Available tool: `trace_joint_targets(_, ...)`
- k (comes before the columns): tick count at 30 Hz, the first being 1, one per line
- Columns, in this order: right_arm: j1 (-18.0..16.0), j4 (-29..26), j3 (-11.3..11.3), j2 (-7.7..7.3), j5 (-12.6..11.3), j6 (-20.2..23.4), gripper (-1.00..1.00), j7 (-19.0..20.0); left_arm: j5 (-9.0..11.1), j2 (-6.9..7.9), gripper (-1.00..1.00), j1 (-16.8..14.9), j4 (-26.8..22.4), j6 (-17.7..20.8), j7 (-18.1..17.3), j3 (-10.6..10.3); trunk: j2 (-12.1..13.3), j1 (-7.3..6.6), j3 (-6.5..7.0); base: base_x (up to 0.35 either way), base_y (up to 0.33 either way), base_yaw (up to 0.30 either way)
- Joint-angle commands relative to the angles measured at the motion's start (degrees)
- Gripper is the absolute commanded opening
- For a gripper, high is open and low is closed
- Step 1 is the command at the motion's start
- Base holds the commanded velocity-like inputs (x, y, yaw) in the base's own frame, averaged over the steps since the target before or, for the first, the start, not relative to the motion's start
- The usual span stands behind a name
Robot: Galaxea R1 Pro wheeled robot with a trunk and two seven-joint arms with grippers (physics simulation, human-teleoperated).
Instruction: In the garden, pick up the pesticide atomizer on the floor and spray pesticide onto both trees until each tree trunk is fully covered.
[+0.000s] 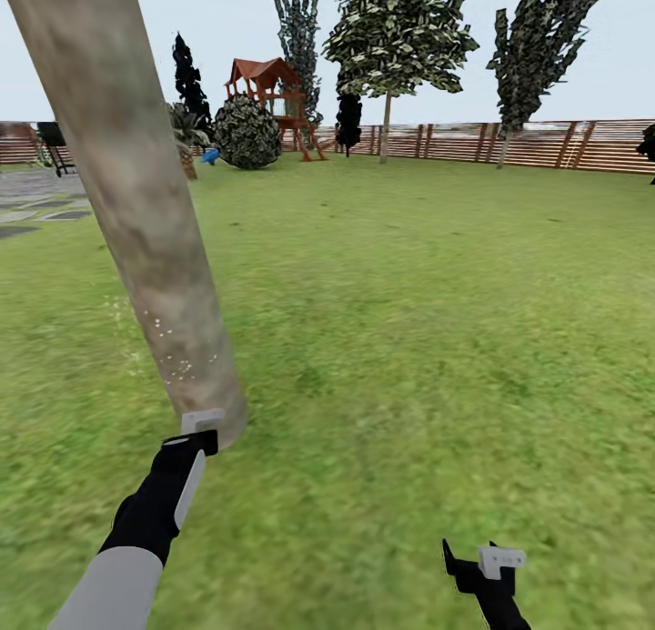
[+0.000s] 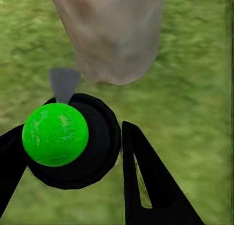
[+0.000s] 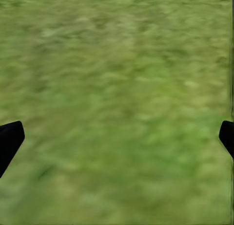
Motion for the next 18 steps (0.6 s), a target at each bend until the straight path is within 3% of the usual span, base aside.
trace_joint_targets(1,0.0,0.0,0.0,0.00,0.0,0.0,1.00,0.0,0.0,0.00,-1.00,0.0,0.0,0.0,0.0,0.0,0.0,0.00,0.00,0.090,-0.274,0.003)
trace_joint_targets(8,0.0,0.0,0.0,0.08,0.0,0.0,1.00,0.0,0.0,-0.08,-1.00,0.0,0.0,0.0,0.0,-0.1,0.0,0.00,0.00,0.014,-0.274,0.020)
trace_joint_targets(18,0.0,0.0,0.1,0.09,0.0,0.0,1.00,0.0,0.0,-0.09,-1.00,0.0,0.0,0.0,0.0,-0.1,0.0,0.00,0.00,0.002,-0.274,0.258)
